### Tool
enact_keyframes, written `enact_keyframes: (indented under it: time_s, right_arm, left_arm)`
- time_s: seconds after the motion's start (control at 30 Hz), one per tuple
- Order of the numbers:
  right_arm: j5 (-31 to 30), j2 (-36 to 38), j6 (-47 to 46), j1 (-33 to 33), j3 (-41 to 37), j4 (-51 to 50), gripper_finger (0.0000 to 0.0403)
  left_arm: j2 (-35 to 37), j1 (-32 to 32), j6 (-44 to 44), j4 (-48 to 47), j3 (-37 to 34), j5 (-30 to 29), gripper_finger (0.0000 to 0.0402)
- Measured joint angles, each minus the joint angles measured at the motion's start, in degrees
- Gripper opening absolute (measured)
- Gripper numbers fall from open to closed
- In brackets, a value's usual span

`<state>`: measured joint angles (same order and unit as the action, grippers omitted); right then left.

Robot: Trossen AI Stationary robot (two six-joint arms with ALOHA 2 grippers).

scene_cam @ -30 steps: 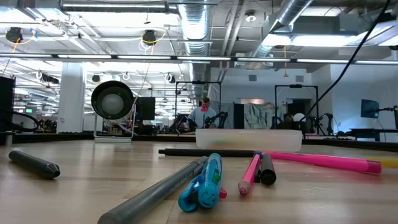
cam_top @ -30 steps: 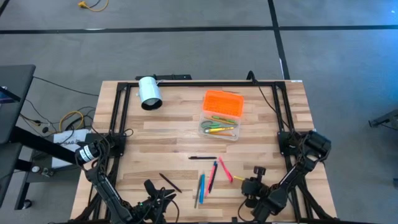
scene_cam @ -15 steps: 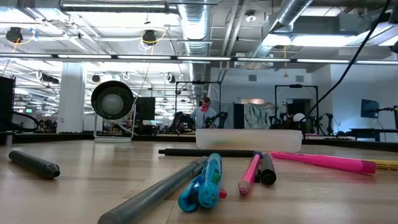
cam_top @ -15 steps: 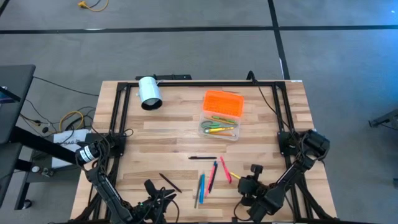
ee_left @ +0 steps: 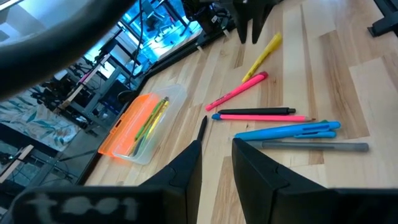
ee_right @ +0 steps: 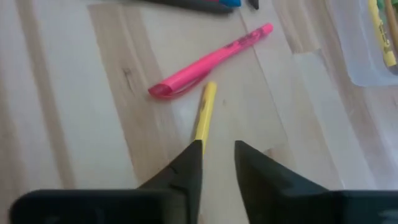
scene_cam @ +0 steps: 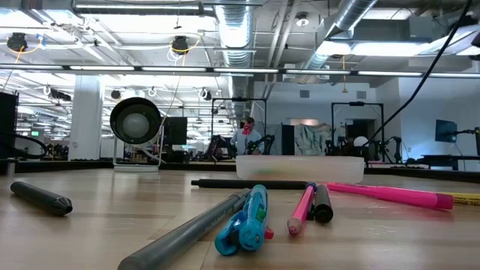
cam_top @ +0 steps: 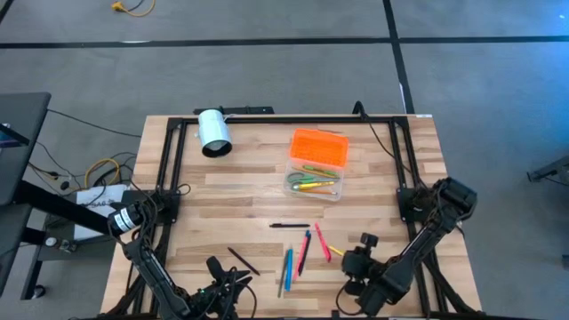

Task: Pick & place school supplies into a supply box
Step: Put the yellow pen into the supply box

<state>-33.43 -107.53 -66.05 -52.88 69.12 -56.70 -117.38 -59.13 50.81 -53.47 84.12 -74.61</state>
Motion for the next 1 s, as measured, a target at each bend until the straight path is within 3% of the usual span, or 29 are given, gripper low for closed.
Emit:
enact_keyframes:
  time_s: [0.37, 0.57, 1.0]
  right_arm:
    - [2.87, 0.42, -1.66, 2.04, -3.94, 3.76, 0.0163]
    - [5.07, 0.42, -1.6, 2.3, -7.84, 9.06, 0.0163]
    - [6.42, 0.42, -2.99, 1.68, -8.41, 11.13, 0.0148]
  left_arm:
    - [0.0, 0.0, 0.63, -0.02, 0.0, 0.15, 0.008]
    - [0.04, 0.0, 0.35, -0.05, 0.0, 0.01, 0.008]
    - [0.07, 0.04, 0.31, -0.09, 0.0, -0.13, 0.008]
